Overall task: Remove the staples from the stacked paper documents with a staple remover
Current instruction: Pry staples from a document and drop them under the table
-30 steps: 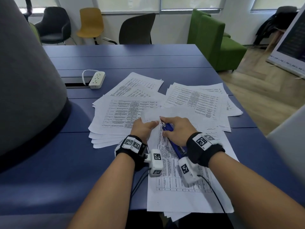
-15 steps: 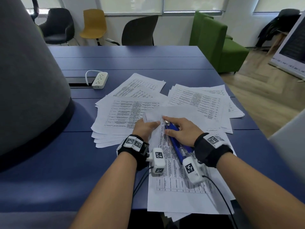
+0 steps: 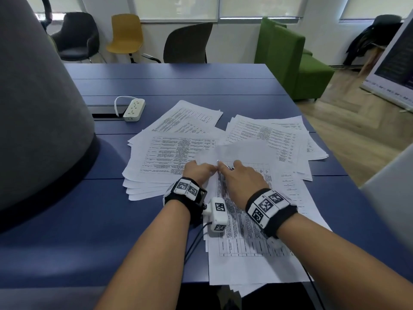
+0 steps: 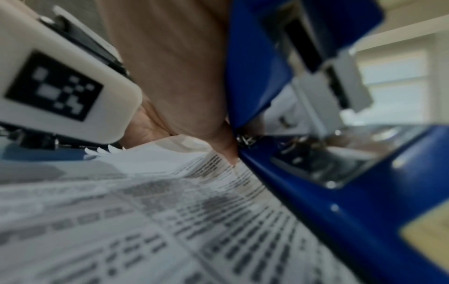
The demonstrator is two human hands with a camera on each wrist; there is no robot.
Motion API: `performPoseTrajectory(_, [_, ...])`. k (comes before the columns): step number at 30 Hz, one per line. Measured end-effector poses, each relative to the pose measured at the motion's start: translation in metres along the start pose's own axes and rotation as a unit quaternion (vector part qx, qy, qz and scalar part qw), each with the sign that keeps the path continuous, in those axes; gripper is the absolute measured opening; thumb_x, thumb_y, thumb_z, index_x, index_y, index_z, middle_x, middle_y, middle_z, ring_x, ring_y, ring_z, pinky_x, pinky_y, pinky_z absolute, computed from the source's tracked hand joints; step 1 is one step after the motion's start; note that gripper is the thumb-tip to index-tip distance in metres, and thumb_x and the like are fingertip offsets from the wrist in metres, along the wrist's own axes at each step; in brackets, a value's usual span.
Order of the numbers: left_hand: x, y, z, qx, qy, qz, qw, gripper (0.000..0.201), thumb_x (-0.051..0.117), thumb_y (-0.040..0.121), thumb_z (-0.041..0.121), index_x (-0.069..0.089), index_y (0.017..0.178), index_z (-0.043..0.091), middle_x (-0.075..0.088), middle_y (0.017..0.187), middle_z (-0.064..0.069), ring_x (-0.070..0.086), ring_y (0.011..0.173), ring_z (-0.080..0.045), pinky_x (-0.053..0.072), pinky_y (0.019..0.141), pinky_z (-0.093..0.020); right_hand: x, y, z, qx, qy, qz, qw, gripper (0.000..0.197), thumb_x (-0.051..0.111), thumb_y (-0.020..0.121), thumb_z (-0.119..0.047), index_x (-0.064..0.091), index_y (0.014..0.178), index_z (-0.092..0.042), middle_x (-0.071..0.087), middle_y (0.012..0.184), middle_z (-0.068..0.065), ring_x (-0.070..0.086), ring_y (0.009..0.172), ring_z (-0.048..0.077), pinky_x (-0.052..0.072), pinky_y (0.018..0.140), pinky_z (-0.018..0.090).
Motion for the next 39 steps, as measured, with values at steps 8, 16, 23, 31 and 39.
performPoseTrajectory(8, [-0.003, -0.006, 0.004, -0.008, 0.064, 0.015, 0.998, 0.017, 0.072, 0.077, -0.009, 0.064, 0.089, 0.001, 0.069, 0.084, -0.012, 0.070, 0.086, -0.030, 0.055, 0.077, -0.034, 0.004, 0.003, 0.005, -0.038, -0.013, -0.007, 0.999, 0.070, 0.049, 0.094, -0.013, 0.021, 0.155, -0.032, 0.047, 0.112, 0.009, 0.060, 0.090, 0.033, 0.049, 0.068, 0.040])
performPoseTrajectory(16, [-0.002, -0.018, 0.009, -0.014, 0.059, -0.012, 0.998, 0.019, 0.069, 0.084, -0.011, 0.057, 0.084, 0.004, 0.064, 0.075, -0.009, 0.063, 0.066, -0.020, 0.051, 0.047, -0.021, 0.000, 0.014, 0.016, -0.107, 0.034, -0.006, 0.994, 0.053, 0.041, 0.103, -0.032, 0.025, 0.153, -0.042, 0.045, 0.098, 0.001, 0.055, 0.081, 0.025, 0.053, 0.073, 0.042])
performPoseTrajectory(23, [-0.001, -0.009, 0.034, 0.052, 0.018, -0.040, 0.998, 0.049, 0.092, 0.057, 0.028, 0.067, 0.096, 0.011, 0.076, 0.100, -0.019, 0.075, 0.086, -0.033, 0.060, 0.082, -0.059, 0.001, 0.010, 0.026, -0.121, -0.004, -0.017, 0.992, 0.052, 0.040, 0.104, -0.034, 0.024, 0.151, -0.049, 0.045, 0.099, -0.001, 0.055, 0.081, 0.024, 0.051, 0.069, 0.039])
performPoseTrajectory(31, [0.007, -0.021, 0.055, 0.044, 0.160, -0.050, 0.985, 0.005, 0.070, 0.091, -0.002, 0.067, 0.093, 0.001, 0.068, 0.079, -0.009, 0.067, 0.051, -0.012, 0.046, 0.035, -0.016, -0.006, 0.004, 0.036, -0.102, 0.015, 0.024, 0.994, 0.056, 0.039, 0.104, -0.031, 0.019, 0.154, -0.047, 0.043, 0.098, -0.001, 0.049, 0.076, 0.021, 0.046, 0.065, 0.036])
performPoseTrajectory(39, [-0.023, -0.007, 0.046, 0.126, 0.255, 0.006, 0.959, 0.045, 0.078, 0.084, 0.022, 0.066, 0.127, 0.028, 0.059, 0.136, -0.001, 0.060, 0.119, -0.022, 0.049, 0.106, -0.038, -0.012, -0.008, 0.031, -0.101, 0.155, 0.032, 0.982, 0.063, 0.052, 0.100, -0.034, 0.023, 0.155, -0.045, 0.046, 0.093, -0.004, 0.051, 0.083, 0.019, 0.050, 0.078, 0.036])
Point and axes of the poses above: each hand's wrist, its own y-axis towards the middle knuckle, its own x-axis out of the palm, z = x × y, the point moved 9 cm from there along y, towards the middle knuckle
